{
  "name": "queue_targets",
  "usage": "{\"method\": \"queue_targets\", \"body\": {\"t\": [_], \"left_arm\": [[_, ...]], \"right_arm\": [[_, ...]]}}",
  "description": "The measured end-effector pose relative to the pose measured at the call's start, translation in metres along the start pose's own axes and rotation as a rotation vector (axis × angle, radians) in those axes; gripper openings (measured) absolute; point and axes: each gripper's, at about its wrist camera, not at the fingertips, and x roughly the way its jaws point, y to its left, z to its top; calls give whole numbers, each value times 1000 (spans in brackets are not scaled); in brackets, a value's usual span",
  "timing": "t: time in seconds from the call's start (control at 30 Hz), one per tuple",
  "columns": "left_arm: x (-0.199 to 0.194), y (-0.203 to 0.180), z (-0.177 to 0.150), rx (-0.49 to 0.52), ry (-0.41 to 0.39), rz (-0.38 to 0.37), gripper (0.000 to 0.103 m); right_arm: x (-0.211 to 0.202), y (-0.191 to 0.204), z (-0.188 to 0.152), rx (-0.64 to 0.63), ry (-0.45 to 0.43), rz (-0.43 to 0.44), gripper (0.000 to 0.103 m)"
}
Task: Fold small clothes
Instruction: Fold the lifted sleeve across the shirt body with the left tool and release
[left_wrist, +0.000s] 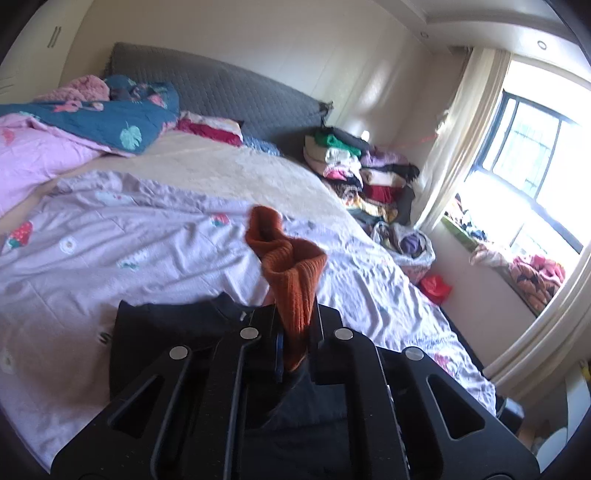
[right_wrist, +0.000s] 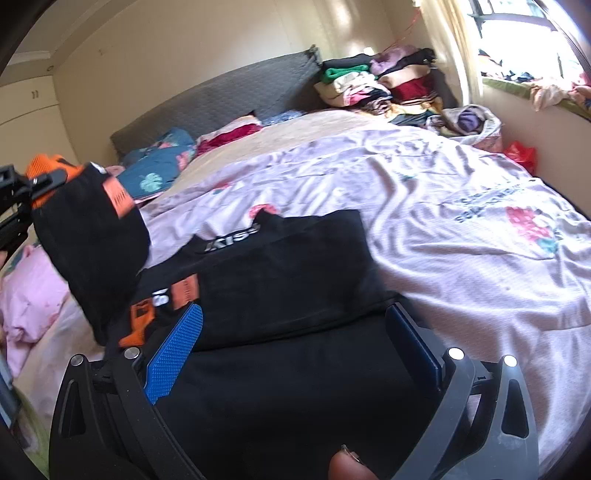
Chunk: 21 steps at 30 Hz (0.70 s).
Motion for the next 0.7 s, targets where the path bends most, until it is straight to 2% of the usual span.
{"method": "queue_targets", "body": {"t": [0.23, 0.47, 0.53, 0.7], "left_arm": [[37, -6, -36, 19, 123, -11, 3], [74, -8, -72, 7, 278, -88, 4], [81, -8, -80, 1, 315, -115, 6], [89, -5, -94, -21, 380, -186, 42]], "right_arm": [[6, -28, 1, 90, 14, -31, 98], [11, -41, 0, 134, 32, -50, 98], [12, -46, -1, 152, 36, -63, 98], [16, -56, -4, 193, 53, -79, 98]]}}
